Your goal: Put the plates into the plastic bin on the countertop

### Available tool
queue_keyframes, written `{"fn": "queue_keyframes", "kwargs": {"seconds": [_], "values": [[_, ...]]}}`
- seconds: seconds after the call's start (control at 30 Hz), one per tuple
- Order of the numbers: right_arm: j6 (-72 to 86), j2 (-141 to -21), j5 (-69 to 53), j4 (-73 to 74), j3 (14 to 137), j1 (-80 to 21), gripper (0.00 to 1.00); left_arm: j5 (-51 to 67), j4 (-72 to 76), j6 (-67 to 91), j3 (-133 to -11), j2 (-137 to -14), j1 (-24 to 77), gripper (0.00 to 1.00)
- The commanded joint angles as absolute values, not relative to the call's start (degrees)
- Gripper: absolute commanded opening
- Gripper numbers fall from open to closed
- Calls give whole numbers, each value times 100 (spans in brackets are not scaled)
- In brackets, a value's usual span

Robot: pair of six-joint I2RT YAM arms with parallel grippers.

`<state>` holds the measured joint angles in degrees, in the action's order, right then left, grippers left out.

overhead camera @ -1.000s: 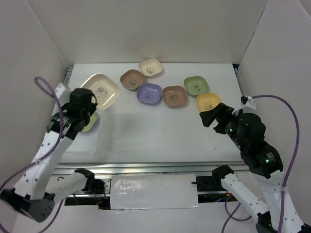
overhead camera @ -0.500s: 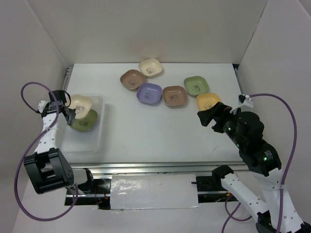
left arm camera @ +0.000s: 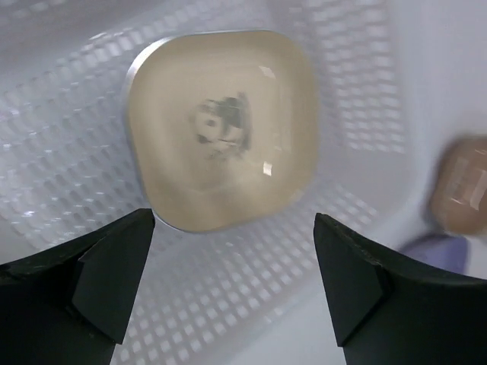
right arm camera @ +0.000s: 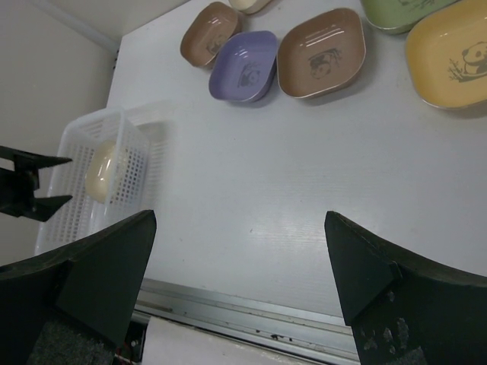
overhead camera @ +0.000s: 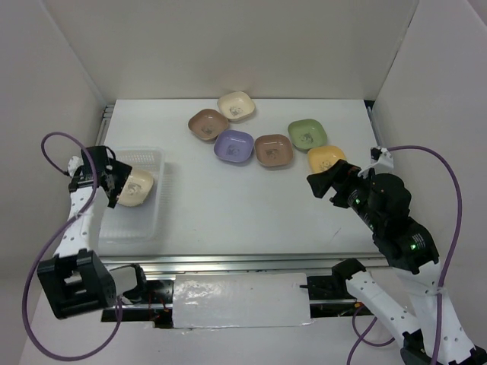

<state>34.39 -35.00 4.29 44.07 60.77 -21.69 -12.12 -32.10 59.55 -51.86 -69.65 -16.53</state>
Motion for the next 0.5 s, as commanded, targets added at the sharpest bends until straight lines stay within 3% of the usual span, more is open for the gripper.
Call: {"fn": "queue_keyframes", "kwargs": {"seconds": [0.0, 0.1, 0.2, 0.47], "values": [[3366, -3533, 396, 4043, 6108, -2144, 100, -1704, -3296, 5819, -5896, -6250, -1065, 99], [3375, -3603, 334, 3912, 6012, -2144, 100, -1801, -2884, 5643, -6178, -6256, 371, 99], [3393, -3726, 203, 3771, 5976, -2145, 100, -1951, -2742, 5354, -6827, -7184, 1463, 99], [3191, -3709, 299, 3981, 6047, -2136, 100, -1714, -3786, 4517, -10087, -10527, 2206, 99]]}}
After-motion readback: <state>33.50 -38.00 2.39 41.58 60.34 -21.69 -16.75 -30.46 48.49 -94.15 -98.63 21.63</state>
